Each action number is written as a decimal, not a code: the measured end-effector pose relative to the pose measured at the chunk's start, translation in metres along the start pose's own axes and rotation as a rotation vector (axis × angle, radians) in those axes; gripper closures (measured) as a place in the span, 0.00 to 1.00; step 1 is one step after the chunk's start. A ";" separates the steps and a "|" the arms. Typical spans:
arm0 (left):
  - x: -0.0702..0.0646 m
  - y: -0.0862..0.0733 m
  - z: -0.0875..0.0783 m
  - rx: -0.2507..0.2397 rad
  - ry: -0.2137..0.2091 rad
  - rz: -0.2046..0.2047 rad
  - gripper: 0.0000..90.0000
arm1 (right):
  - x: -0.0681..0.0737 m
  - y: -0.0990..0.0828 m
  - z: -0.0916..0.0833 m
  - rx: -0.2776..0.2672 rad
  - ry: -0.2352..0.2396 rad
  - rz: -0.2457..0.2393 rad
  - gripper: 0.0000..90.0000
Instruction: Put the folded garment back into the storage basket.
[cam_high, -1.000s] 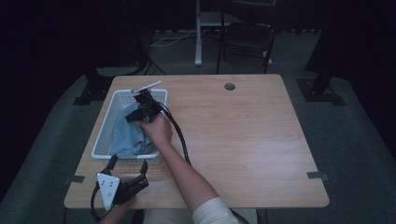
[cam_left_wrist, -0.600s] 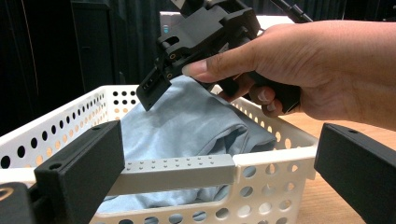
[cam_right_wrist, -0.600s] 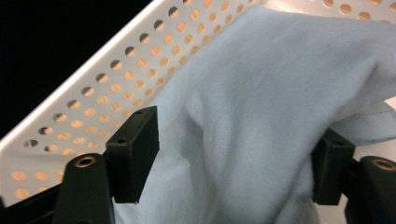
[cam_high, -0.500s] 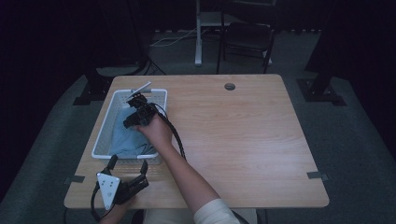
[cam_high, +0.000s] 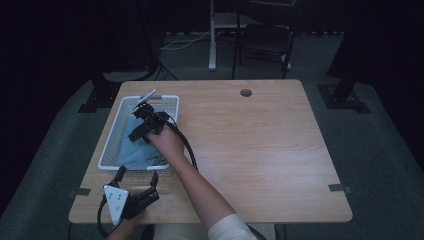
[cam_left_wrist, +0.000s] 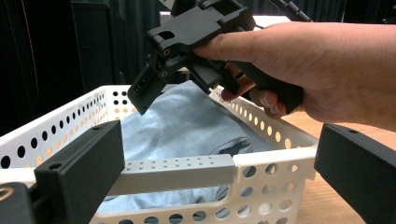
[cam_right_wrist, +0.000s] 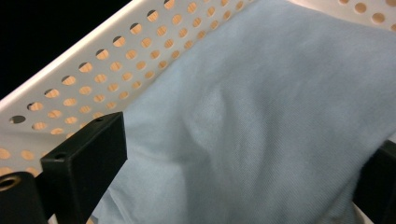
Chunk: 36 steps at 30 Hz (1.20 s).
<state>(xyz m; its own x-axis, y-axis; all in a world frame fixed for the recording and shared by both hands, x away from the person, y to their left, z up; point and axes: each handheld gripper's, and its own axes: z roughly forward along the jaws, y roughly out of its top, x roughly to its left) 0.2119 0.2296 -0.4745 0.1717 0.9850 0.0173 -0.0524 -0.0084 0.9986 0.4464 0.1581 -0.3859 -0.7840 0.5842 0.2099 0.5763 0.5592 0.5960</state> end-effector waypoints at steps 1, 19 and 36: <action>0.000 0.000 0.000 -0.001 0.000 0.000 0.03 | 0.000 0.000 0.000 -0.002 -0.007 0.000 0.03; 0.000 0.000 0.000 0.000 0.005 0.000 0.03 | -0.002 -0.011 -0.018 -0.196 0.079 -0.029 0.00; 0.000 0.000 0.000 0.002 0.005 0.001 0.03 | -0.012 -0.035 -0.049 -0.387 0.150 -0.025 0.00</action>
<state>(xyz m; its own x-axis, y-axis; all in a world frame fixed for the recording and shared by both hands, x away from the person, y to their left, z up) 0.2123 0.2293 -0.4744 0.1663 0.9859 0.0184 -0.0509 -0.0101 0.9987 0.4244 0.1022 -0.3711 -0.8378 0.4653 0.2856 0.4501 0.2926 0.8437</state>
